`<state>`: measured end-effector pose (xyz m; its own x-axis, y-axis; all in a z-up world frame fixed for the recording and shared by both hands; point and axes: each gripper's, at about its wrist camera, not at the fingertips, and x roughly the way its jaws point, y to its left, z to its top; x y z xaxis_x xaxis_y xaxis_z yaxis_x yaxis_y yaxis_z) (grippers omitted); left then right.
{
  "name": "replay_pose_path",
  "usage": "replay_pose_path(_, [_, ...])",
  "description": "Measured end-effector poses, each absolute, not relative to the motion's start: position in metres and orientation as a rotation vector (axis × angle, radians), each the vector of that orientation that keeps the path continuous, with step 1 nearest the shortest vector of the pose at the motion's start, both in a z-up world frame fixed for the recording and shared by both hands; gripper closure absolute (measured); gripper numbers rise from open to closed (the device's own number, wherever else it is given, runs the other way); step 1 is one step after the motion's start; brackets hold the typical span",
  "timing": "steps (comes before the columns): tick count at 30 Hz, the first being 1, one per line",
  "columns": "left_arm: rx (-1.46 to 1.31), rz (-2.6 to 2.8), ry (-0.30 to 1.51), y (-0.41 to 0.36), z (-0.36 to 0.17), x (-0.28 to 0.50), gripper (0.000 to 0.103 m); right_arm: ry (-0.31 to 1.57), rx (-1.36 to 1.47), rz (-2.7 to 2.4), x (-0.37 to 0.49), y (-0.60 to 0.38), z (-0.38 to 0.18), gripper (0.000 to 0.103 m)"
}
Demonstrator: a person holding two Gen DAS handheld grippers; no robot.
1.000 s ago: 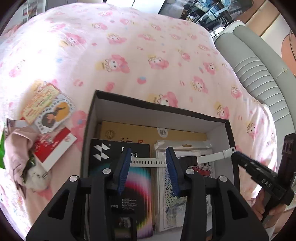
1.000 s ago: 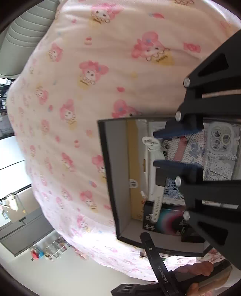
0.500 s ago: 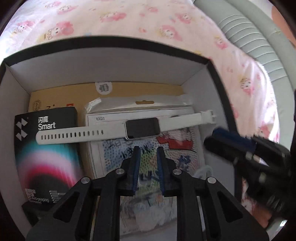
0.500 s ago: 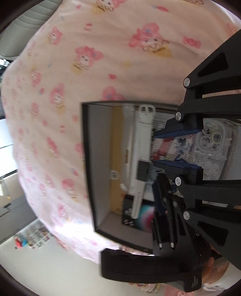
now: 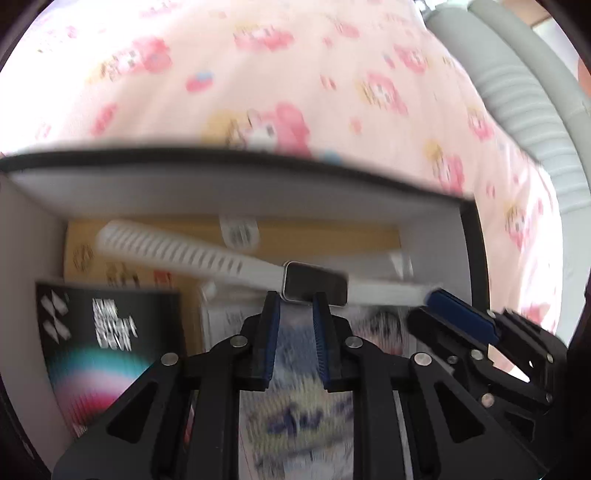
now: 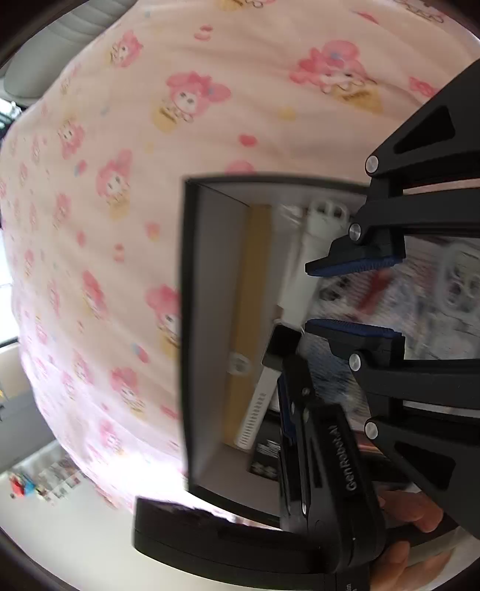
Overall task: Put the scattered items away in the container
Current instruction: 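Lower the smartwatch into the box and open the left tool, then withdraw the left tool up from the box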
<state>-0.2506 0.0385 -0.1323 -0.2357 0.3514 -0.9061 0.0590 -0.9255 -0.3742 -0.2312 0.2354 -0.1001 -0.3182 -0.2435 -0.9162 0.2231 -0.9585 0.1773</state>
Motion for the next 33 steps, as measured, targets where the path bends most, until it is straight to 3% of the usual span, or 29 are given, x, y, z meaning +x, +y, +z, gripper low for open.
replay_pose_path(4, [-1.763,2.256,-0.597,0.025,-0.125,-0.245,0.086,-0.101,1.613,-2.388,-0.231,0.250,-0.090,0.082])
replay_pose_path(17, [-1.805,2.194,-0.592,0.021,-0.137,-0.260,0.086,-0.106,1.652,-2.337,-0.224,0.247,-0.096,0.082])
replay_pose_path(23, [-1.572,2.312,-0.547,0.019,-0.075,-0.209,0.084,-0.017,1.528,-2.526,-0.208,0.251,-0.069,0.080])
replay_pose_path(25, [-1.486,2.355,-0.519,0.020,-0.046,-0.182,0.078,-0.004,1.466,-2.582,-0.192,0.248,-0.050,0.076])
replay_pose_path(28, [-1.368,2.421,-0.486,0.011,-0.003,-0.138,0.072,-0.091,1.369,-2.584,-0.161,0.244,-0.020,0.069])
replay_pose_path(33, [-1.274,2.465,-0.414,0.035,0.038,-0.085,0.072,-0.184,1.274,-2.627,-0.085,0.237,0.024,0.068])
